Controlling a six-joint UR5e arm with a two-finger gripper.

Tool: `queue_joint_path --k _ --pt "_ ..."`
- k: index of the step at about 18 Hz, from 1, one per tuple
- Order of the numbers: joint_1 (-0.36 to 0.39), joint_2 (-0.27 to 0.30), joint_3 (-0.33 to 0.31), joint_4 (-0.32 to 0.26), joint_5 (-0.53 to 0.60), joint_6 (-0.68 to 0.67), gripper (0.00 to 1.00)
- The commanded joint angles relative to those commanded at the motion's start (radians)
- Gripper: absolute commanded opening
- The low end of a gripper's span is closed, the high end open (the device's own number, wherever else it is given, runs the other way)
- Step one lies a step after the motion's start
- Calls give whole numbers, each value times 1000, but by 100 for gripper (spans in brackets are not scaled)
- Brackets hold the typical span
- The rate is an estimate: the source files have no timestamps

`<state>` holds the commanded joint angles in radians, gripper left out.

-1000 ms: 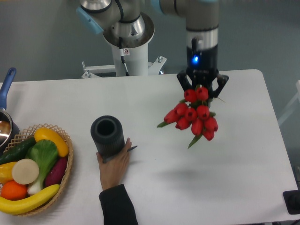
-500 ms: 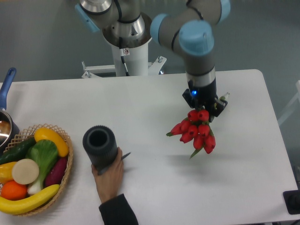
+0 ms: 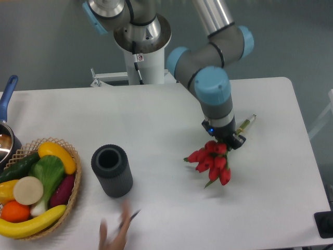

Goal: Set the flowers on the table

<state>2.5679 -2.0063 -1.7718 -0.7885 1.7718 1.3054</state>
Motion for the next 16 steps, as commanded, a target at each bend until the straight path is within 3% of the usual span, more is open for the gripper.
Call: queue_joint_path --k 5,6,7,8,9,12,16 --pt "-5 -17 2 0 -3 -5 37" --pt "-5 -17 3 0 -5 -5 41" --pt "-3 -17 3 0 -5 0 56" --pt "-3 -15 5 2 -5 5 85" --pt "-3 -11 9 2 -6 3 100" --pt "0 6 11 2 -31 -5 100" --pt "24 84 12 2 -148 -20 100"
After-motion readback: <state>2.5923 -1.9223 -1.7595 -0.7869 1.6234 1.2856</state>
